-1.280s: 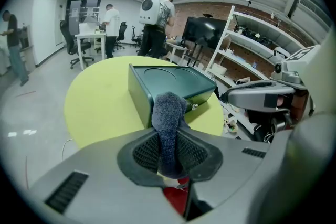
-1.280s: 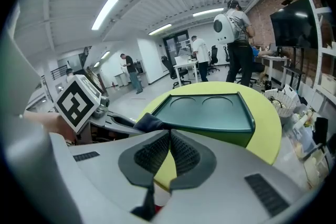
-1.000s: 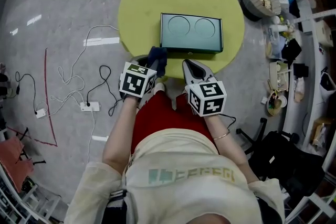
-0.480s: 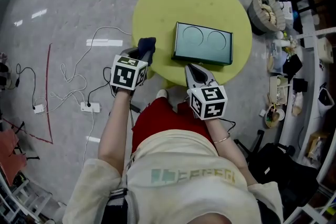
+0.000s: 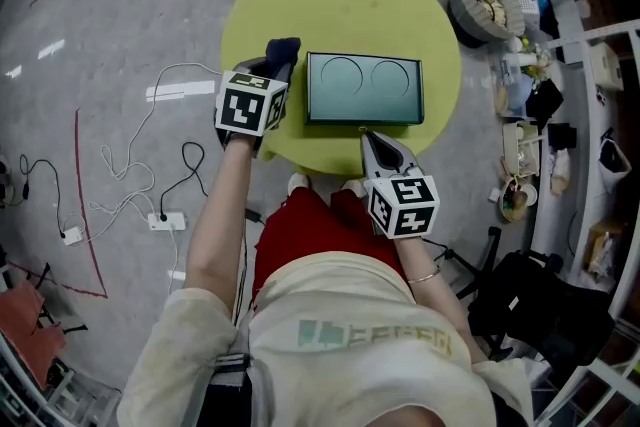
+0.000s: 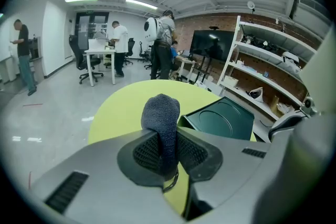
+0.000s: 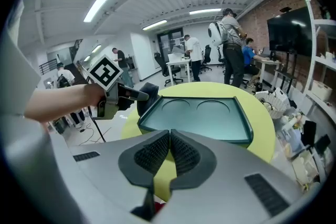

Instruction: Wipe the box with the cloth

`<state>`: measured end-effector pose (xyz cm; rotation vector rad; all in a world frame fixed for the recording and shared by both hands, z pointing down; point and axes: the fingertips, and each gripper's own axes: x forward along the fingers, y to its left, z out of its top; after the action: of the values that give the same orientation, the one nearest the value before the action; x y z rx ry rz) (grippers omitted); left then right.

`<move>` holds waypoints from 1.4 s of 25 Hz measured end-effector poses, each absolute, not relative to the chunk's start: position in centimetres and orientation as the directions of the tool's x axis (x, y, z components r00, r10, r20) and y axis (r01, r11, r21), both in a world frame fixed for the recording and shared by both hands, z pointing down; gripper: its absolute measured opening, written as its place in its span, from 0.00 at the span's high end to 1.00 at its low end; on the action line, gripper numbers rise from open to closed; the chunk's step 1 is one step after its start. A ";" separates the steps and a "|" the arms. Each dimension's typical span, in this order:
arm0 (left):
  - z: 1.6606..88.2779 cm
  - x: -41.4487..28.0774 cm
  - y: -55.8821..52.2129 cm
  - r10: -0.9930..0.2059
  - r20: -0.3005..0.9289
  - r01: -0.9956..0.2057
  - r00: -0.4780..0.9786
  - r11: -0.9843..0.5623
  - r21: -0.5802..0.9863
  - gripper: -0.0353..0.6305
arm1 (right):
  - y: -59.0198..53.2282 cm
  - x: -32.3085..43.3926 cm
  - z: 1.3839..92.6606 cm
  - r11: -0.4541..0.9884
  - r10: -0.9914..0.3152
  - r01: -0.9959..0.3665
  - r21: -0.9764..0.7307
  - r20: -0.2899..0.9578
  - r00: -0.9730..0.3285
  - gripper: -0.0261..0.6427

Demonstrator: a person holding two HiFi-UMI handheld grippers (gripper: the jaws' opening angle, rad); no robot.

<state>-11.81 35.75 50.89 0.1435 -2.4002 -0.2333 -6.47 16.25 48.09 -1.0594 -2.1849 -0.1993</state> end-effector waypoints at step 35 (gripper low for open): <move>51.6 -6.3 26.0 -0.224 0.680 -0.045 -0.698 0.962 0.271 0.85 | 10.2 -3.9 49.0 0.612 0.677 0.762 -0.211 0.638 -0.367 0.90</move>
<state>-6.27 25.96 51.63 0.1881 -2.3324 -0.2992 -3.86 10.20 48.98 -1.1270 -2.1309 -0.1541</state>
